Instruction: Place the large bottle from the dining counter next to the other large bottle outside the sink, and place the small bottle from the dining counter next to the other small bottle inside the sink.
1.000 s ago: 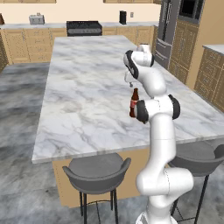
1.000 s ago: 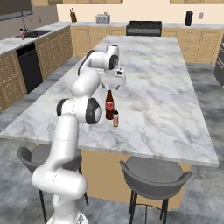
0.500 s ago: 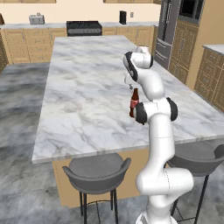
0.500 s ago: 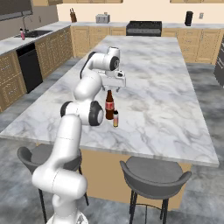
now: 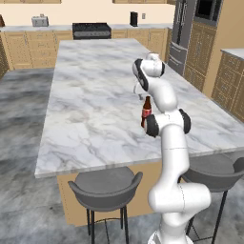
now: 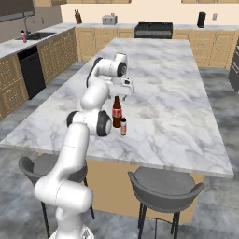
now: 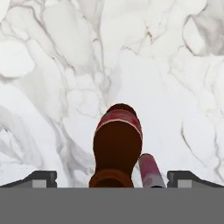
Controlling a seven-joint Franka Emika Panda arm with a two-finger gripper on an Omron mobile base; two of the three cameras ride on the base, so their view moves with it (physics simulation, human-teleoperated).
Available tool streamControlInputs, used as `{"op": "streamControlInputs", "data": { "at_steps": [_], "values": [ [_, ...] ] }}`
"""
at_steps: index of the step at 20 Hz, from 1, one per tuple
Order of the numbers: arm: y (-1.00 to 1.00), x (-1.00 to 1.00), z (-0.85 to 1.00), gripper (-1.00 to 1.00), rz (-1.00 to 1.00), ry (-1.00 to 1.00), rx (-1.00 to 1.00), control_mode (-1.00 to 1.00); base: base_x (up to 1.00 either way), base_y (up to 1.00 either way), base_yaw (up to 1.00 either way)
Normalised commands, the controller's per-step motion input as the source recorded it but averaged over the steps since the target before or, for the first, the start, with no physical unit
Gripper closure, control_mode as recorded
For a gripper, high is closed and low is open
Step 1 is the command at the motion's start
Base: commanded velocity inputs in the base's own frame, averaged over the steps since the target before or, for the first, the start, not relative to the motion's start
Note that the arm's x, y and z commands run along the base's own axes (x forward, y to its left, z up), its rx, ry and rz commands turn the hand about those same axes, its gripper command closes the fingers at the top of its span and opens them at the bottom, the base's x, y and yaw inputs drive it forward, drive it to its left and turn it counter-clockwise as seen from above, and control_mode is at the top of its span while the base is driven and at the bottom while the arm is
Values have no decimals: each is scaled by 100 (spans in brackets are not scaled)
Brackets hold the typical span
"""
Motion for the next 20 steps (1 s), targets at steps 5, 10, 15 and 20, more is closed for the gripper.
{"op": "streamControlInputs", "data": {
  "at_steps": [5, 10, 15, 20],
  "values": [
    [0, 0, -13, -100, 0, 3, 0, -100, 0, 0, 0],
    [0, -1, 0, 100, 1, 0, 0, -100, 0, 0, 0],
    [0, 0, 0, 100, 0, 0, 0, -100, 0, 0, 0],
    [22, -15, 4, 100, 5, -7, 1, -100, 0, 0, 0]
  ]
}}
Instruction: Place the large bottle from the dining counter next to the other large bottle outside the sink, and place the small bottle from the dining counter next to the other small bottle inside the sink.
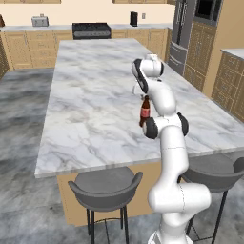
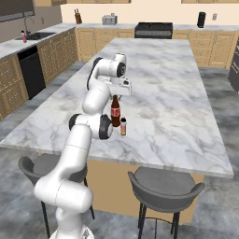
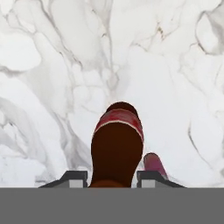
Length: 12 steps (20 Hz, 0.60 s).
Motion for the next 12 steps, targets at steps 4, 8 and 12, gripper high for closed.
{"op": "streamControlInputs", "data": {
  "at_steps": [4, 8, 12],
  "values": [
    [70, -83, 35, 100, 18, -13, 4, -100, 0, 0, 0],
    [84, -100, 42, 100, 23, -7, 0, -100, 0, 0, 0],
    [70, -100, 28, 100, 25, -7, 0, -100, 0, 0, 0]
  ]
}}
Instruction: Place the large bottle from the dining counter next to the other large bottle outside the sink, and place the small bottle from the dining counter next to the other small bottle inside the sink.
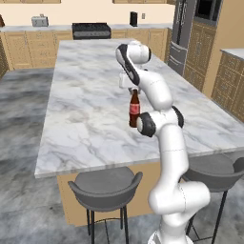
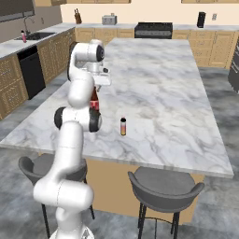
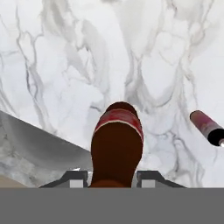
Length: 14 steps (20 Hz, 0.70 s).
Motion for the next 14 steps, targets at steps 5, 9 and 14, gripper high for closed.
{"op": "streamControlInputs", "data": {
  "at_steps": [5, 9, 14],
  "values": [
    [37, -100, 4, 100, 24, -13, 0, -100, 0, 0, 0],
    [0, -100, 7, 100, 19, -18, 5, -100, 0, 0, 0],
    [-13, -100, 8, 100, 9, -31, 13, -100, 0, 0, 0]
  ]
}}
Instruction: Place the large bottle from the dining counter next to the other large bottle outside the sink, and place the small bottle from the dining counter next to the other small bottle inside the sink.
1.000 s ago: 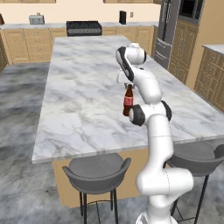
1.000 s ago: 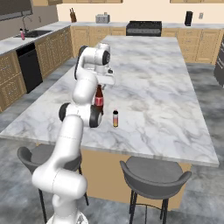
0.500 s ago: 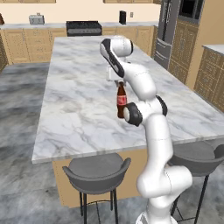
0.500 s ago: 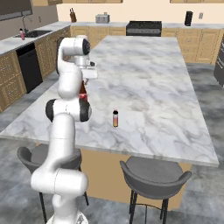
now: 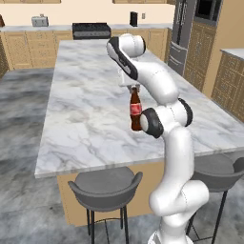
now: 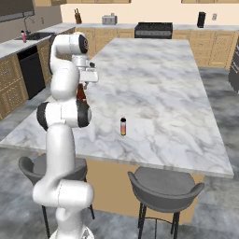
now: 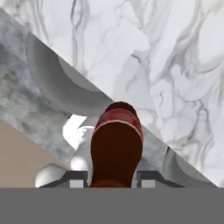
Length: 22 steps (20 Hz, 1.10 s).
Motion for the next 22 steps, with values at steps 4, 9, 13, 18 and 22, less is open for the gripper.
{"op": "streamControlInputs", "data": {
  "at_steps": [4, 9, 13, 18, 22],
  "values": [
    [-16, -92, 0, 100, 0, -70, 31, -100, 0, 0, 0],
    [-6, -95, 0, 100, 0, -77, 34, -100, 0, 0, 0],
    [0, -95, 23, 100, 0, -34, 6, -100, 0, 0, 0],
    [0, -88, 29, 100, 0, 1, -3, -100, 0, 0, 0],
    [2, -56, 54, 100, 0, 11, -4, -100, 0, 0, 0]
  ]
}}
